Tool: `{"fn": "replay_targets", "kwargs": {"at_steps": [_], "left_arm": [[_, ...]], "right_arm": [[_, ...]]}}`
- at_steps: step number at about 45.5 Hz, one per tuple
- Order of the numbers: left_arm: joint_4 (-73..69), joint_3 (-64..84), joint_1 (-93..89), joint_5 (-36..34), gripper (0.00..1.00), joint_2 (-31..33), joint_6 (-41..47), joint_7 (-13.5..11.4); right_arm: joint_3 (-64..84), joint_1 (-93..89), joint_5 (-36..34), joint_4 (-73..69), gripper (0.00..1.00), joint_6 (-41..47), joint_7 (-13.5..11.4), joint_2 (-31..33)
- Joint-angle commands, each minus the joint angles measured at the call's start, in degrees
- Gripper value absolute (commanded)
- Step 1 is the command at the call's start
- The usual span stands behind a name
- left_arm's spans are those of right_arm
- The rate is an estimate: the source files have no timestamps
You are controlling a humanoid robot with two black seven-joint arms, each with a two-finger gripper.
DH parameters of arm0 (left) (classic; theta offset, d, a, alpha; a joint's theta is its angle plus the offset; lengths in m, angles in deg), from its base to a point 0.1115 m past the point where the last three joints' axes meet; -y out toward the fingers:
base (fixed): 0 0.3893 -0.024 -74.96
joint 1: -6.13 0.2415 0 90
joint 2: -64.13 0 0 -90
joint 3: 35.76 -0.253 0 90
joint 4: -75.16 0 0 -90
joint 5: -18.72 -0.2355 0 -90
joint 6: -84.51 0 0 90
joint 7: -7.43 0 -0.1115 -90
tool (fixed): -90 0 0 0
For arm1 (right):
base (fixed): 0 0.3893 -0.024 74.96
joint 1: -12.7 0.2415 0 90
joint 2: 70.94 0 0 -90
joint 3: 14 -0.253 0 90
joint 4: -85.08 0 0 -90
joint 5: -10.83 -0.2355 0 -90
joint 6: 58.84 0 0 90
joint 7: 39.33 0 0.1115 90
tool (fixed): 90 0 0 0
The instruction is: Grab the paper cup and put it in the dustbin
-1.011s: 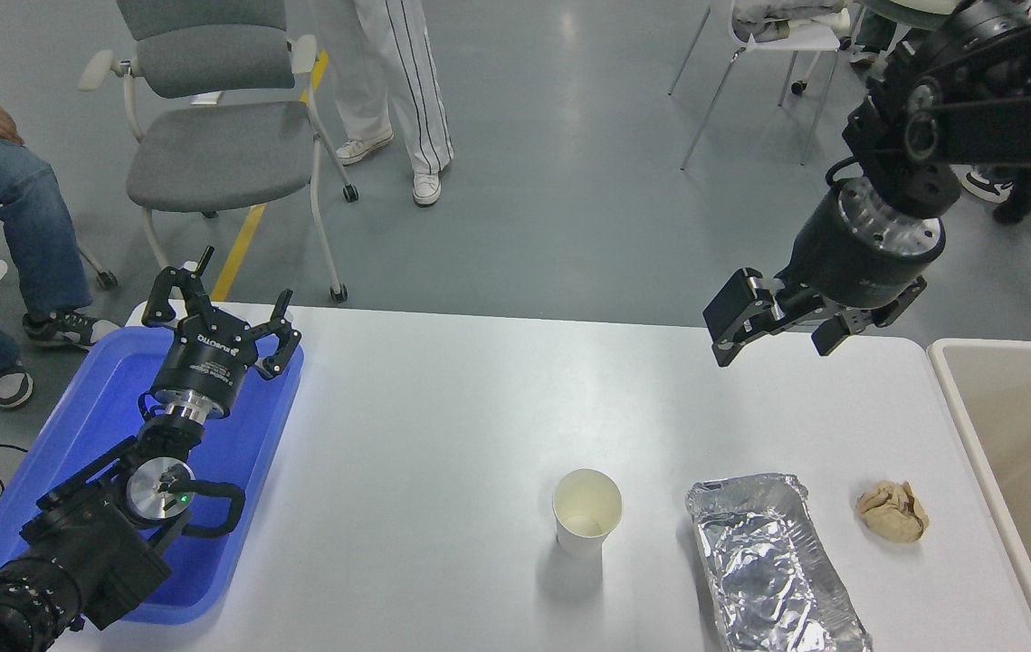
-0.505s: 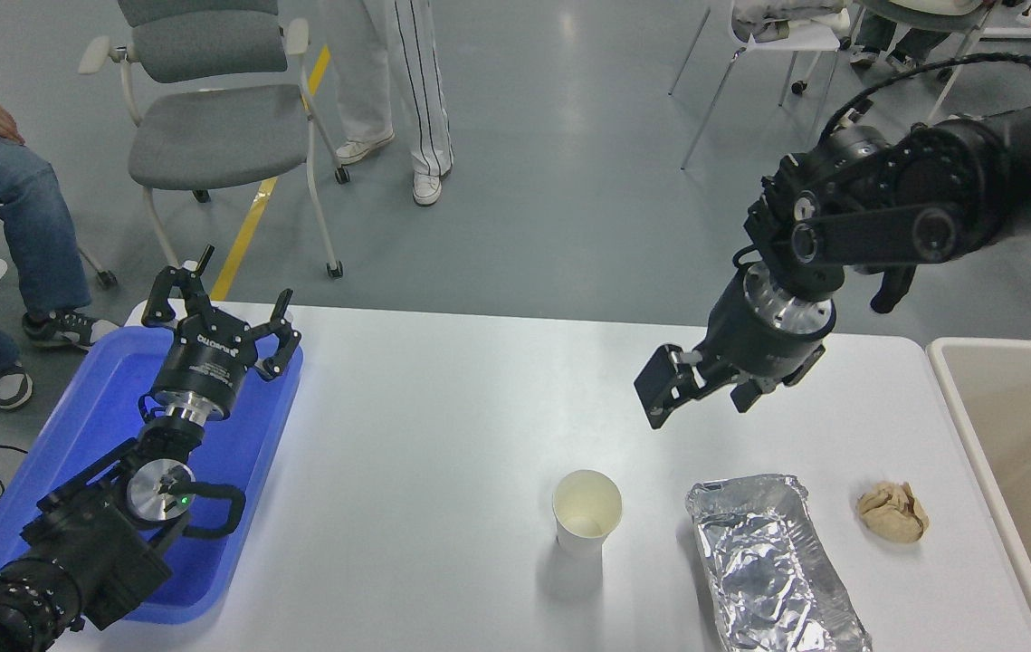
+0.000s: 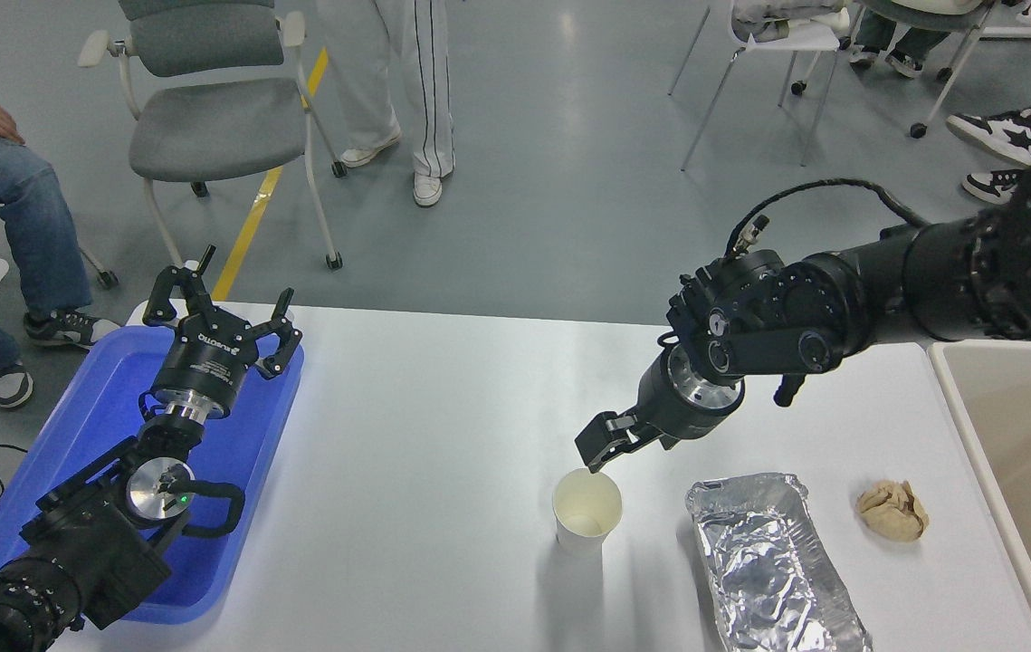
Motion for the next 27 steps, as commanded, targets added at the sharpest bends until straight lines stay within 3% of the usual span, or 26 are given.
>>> {"fn": "replay_targets", "kwargs": {"at_steps": [1,27], "left_arm": [[0.0,0.0,0.0,0.0,1.00,0.0,0.0,0.0],[0.0,-0.1,0.1,0.0,1.00,0.0,0.0,0.0]], "right_arm": [[-1.1,-5.0,2.2,3.0,0.96,-1.7,-2.5,-0.5],[-3.1,-10.3,2.7,5.4,0.95,-2.8,-3.5,-0.5]]}}
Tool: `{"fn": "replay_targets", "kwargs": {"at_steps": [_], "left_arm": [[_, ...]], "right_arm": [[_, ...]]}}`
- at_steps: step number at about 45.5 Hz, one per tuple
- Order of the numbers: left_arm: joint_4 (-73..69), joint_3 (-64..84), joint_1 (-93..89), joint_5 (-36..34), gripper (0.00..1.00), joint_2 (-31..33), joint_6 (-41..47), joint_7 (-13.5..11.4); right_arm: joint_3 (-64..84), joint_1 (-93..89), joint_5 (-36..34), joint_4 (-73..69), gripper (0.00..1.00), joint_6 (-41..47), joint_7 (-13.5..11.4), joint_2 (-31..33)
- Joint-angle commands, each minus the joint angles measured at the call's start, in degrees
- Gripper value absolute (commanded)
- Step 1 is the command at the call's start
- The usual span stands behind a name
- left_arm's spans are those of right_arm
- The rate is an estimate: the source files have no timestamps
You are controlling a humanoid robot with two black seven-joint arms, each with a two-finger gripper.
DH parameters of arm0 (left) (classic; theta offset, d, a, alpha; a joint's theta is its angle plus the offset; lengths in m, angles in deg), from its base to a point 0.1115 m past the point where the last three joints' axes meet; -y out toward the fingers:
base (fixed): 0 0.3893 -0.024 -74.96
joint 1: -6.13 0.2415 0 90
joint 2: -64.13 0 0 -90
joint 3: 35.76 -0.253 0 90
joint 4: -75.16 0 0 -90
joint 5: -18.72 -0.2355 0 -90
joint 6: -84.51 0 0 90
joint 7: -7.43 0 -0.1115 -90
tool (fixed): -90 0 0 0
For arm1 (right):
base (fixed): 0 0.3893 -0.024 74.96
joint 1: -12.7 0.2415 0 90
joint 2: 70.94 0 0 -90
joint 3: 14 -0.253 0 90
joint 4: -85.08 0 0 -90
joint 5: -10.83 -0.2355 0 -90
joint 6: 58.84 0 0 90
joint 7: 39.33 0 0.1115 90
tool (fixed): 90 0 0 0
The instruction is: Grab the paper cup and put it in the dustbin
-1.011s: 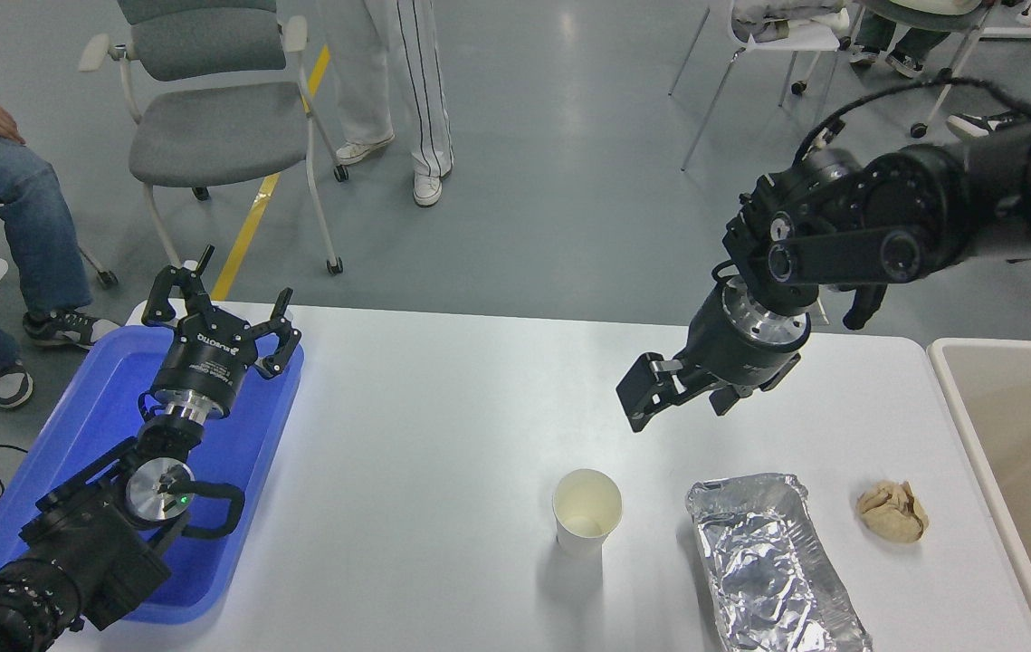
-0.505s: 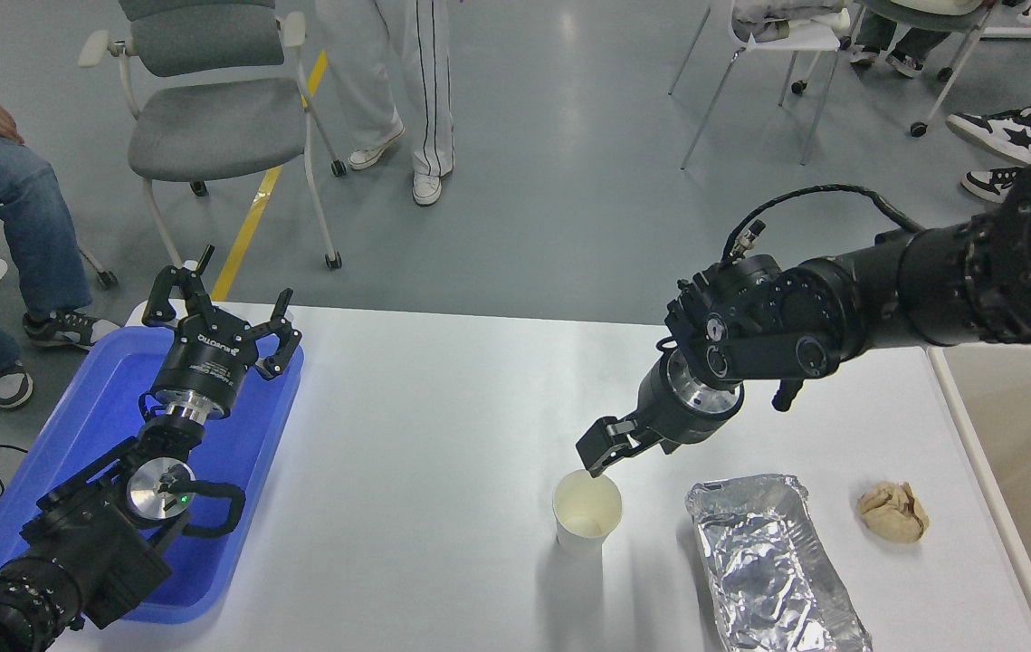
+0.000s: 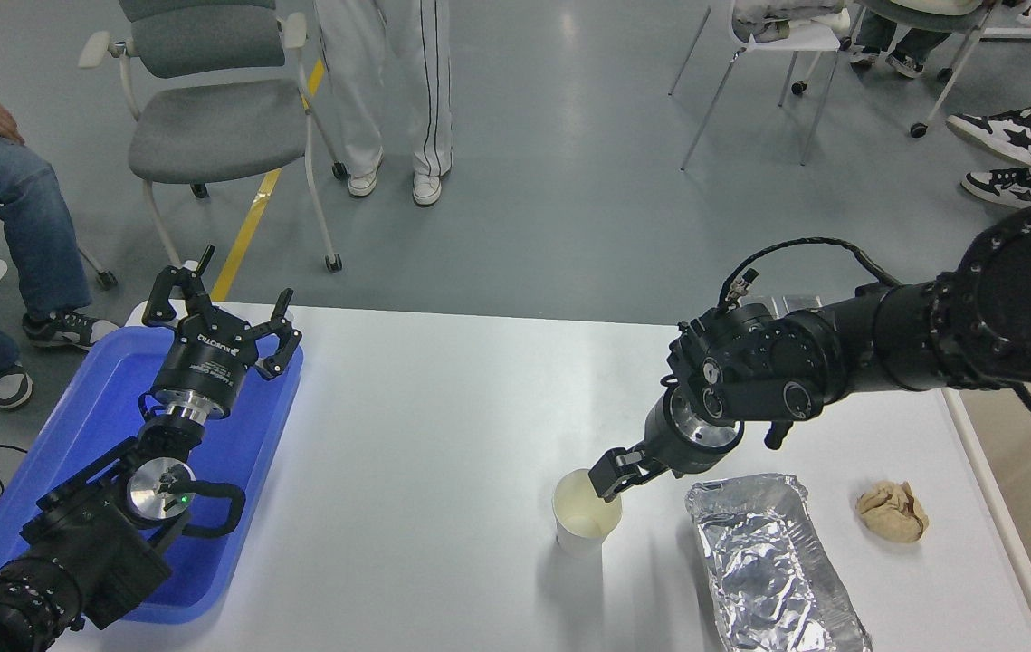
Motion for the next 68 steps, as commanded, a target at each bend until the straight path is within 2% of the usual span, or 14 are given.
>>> {"fn": "replay_targets", "kwargs": {"at_steps": [1,9,15,25,28,30,37,42,68], "left_arm": [[0.0,0.0,0.1,0.0,1.00,0.0,0.0,0.0],[0.0,0.0,0.1,0.0,1.00,0.0,0.0,0.0],[0.0,0.0,0.1,0.0,1.00,0.0,0.0,0.0],[0.0,-0.1,0.0,0.0,1.00,0.0,0.0,0.0],[0.0,0.0,0.1,0.0,1.00,0.0,0.0,0.0],[0.0,0.0,0.0,0.0,1.00,0.0,0.0,0.0],[0.0,0.0,0.0,0.0,1.00,0.0,0.0,0.0],[0.0,0.0,0.1,0.0,1.00,0.0,0.0,0.0],[0.0,0.0,0.1,0.0,1.00,0.0,0.0,0.0]], "right_arm": [[-1.8,-1.9,-0.1,0.5,0.95,-0.8,-0.3,0.0],[-2.0,-3.2,0.1,1.5,0.94,-1.7,-1.0,0.0],[-2.1,-4.1,0.1,2.3,0.80,-1.7,-2.2,0.0],[-2.5,-4.4,-0.5,2.2,0.71,-1.7,-2.5,0.0],[-2.9,-4.6,-0.6,2.1,0.66,-1.7,-2.5,0.0],[-3.3,-4.7,-0.6,2.0,0.59,-1.6,-2.5,0.0],[-3.8,-4.7,-0.9,1.3,0.17,-0.4,-2.5,0.0],[-4.7,-4.7,-1.0,1.2,0.01,1.4,-2.5,0.0],[-6.2,-1.5,-2.8,0.6,0.00,6.3,-2.4,0.0]]}}
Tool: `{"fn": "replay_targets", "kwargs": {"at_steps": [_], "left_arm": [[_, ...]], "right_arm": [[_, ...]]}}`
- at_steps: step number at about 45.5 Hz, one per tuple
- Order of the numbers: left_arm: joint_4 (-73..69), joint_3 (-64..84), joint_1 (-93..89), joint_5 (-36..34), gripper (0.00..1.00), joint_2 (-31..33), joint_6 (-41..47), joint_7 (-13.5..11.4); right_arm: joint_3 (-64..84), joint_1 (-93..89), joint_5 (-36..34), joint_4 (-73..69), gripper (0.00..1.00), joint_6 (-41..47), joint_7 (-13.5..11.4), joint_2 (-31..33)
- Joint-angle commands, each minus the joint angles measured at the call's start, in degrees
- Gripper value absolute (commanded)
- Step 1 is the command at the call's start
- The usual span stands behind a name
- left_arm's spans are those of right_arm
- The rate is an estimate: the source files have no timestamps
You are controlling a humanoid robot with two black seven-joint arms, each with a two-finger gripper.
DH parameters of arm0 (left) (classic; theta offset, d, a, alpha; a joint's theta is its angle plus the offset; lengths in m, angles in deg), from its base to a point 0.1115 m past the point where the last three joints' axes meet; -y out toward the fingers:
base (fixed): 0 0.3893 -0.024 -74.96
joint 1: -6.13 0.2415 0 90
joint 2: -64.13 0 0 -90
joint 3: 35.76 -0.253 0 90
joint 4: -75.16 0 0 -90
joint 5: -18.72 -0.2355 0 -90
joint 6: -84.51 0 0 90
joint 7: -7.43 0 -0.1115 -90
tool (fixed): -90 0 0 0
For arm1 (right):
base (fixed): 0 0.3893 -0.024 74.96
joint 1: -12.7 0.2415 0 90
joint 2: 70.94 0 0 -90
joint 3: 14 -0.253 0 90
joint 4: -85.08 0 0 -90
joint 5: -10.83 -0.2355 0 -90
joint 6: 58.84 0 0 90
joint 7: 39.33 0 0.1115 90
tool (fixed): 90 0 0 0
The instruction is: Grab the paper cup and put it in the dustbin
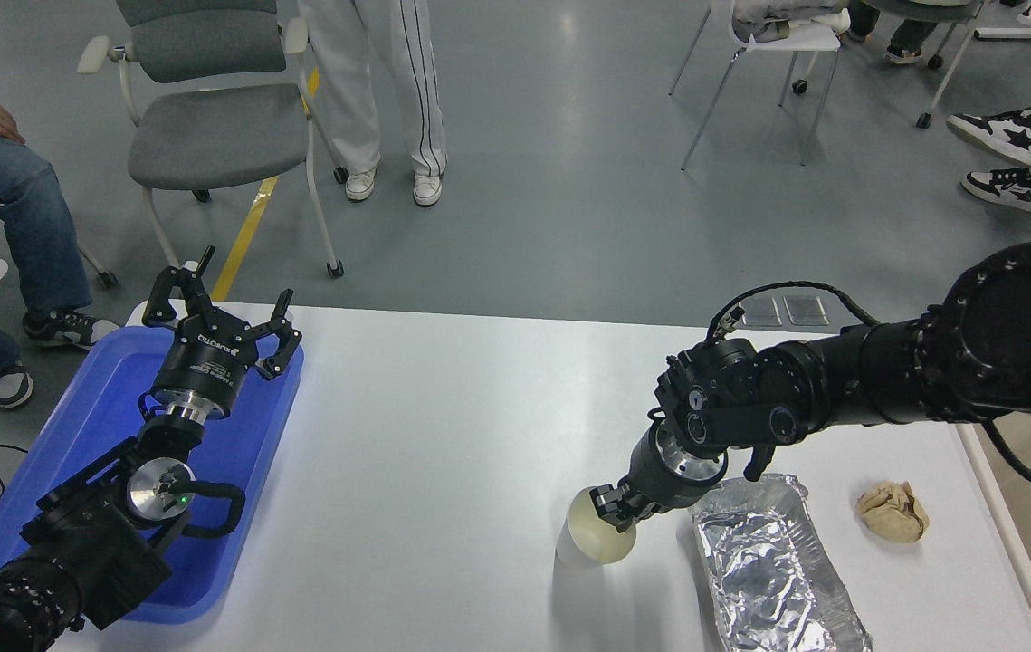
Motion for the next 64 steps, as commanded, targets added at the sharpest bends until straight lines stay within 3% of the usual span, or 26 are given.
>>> {"fn": "replay_targets", "kwargs": {"at_steps": [1,10,18,30,47,64], "left_arm": [[0.0,0.0,0.0,0.0,1.00,0.0,0.0,0.0],[0.0,0.0,0.0,0.0,1.00,0.0,0.0,0.0],[0.0,0.0,0.0,0.0,1.00,0.0,0.0,0.0],[0.0,0.0,0.0,0.0,1.00,0.0,0.0,0.0],[0.0,-0.1,0.0,0.0,1.00,0.0,0.0,0.0],[0.0,-0.1,0.0,0.0,1.00,0.0,0.0,0.0]], "right_arm": [[-0.4,2.4,-0.8,-0.6,0.00,2.3,0.2,0.0],[0.6,7.6,-0.8,-4.5,0.00,4.4,0.2,0.0],[4.3,15.4,-1.8,-9.7,0.00,5.8,0.2,5.7],[11.9,29.4,-8.0,-12.8,0.00,17.1,0.2,11.4],[17.3,45.1,-10.0,-13.7,0.00,17.1,0.2,13.2],[18.9,47.3,-10.0,-14.2,0.00,17.1,0.2,13.1]]}}
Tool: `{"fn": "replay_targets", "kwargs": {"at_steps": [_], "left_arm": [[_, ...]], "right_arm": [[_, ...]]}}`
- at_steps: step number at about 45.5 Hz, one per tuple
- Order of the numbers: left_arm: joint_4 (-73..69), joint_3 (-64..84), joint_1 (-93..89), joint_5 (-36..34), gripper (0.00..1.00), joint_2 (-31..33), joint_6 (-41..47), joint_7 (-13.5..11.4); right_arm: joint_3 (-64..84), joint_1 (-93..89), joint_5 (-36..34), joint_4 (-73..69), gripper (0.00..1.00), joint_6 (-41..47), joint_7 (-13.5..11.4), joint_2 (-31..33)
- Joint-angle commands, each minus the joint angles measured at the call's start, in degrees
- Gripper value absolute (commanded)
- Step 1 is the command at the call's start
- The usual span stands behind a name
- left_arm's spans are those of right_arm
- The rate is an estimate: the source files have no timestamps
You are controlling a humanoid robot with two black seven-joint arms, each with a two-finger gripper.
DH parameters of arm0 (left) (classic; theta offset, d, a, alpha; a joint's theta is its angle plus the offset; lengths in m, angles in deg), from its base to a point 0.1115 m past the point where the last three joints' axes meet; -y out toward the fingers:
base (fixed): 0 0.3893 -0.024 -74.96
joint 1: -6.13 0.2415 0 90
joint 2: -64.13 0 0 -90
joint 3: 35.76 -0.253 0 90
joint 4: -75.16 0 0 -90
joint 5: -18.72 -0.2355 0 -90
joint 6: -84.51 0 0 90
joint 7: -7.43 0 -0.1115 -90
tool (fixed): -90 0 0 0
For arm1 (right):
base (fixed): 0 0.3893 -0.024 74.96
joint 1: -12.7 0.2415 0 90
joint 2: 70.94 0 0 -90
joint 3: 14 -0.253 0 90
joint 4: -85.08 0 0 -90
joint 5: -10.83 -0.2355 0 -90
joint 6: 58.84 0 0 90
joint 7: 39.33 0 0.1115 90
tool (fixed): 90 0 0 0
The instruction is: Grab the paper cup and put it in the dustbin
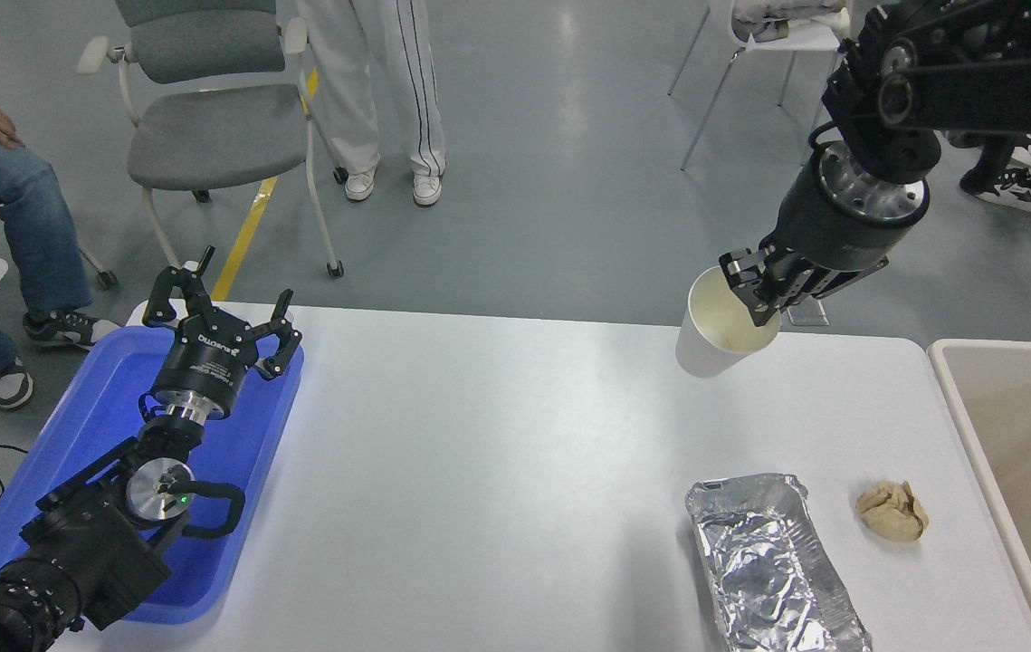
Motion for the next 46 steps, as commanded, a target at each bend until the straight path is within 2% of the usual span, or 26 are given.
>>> {"fn": "replay_targets", "kwargs": {"at_steps": [1,24,33,46], "left_arm": [[0.0,0.0,0.0,0.0,1.00,0.0,0.0,0.0],[0.0,0.1,0.1,0.1,1.00,0.0,0.0,0.0],[0.0,0.1,0.1,0.1,1.00,0.0,0.1,0.0],[0.0,0.1,0.1,0.1,1.00,0.0,0.1,0.0]], "right_arm": [[2.4,3.0,-0.3,-0.4,0.00,0.2,0.0,0.3],[10.5,3.9,0.4,-0.1,0.00,0.2,-0.1,0.8],[13.4,1.8,1.3,0.2,0.00,0.2,-0.1,6.6],[15.6,0.7,7.4,1.9,0.00,0.2,-0.1,17.3]]}}
